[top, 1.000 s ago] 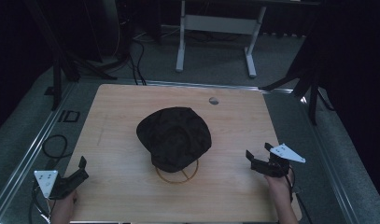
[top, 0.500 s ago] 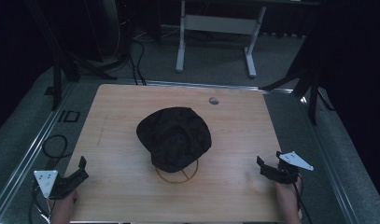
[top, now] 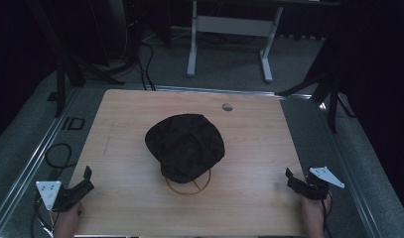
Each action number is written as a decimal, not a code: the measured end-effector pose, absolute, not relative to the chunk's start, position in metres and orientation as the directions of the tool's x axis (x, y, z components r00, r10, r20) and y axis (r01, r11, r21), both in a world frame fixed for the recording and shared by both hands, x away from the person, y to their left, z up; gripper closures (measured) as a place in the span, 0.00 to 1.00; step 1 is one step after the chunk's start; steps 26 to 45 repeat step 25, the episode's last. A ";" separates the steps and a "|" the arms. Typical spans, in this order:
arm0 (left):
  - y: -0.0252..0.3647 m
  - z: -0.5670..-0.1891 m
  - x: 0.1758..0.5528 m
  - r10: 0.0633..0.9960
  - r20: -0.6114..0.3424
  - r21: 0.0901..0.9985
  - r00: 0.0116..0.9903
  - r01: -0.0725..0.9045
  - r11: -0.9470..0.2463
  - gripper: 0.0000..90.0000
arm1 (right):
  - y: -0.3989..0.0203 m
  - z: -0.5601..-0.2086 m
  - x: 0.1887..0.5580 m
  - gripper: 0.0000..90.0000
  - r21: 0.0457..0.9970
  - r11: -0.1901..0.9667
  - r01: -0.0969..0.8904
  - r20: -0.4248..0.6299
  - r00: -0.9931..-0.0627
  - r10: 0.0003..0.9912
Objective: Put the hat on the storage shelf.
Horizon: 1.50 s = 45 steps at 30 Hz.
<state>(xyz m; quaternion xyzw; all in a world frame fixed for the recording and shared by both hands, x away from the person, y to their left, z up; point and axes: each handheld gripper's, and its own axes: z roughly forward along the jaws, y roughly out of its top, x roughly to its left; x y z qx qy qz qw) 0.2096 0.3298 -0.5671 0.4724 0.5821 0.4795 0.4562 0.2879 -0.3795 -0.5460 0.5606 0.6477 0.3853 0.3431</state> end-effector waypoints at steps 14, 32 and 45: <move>0.330 -0.567 0.210 0.987 -0.080 0.989 -0.137 0.110 0.095 0.01 | -0.402 -0.551 0.283 0.16 0.885 0.017 0.465 0.005 -0.046 0.999; 0.330 -0.567 0.209 0.987 -0.081 0.989 -0.136 0.111 0.096 0.01 | -0.406 -0.552 0.284 0.16 0.884 0.023 0.467 -0.003 -0.045 0.999; 0.330 -0.567 0.209 0.987 -0.081 0.989 -0.136 0.111 0.096 0.01 | -0.406 -0.552 0.284 0.16 0.884 0.023 0.467 -0.003 -0.045 0.999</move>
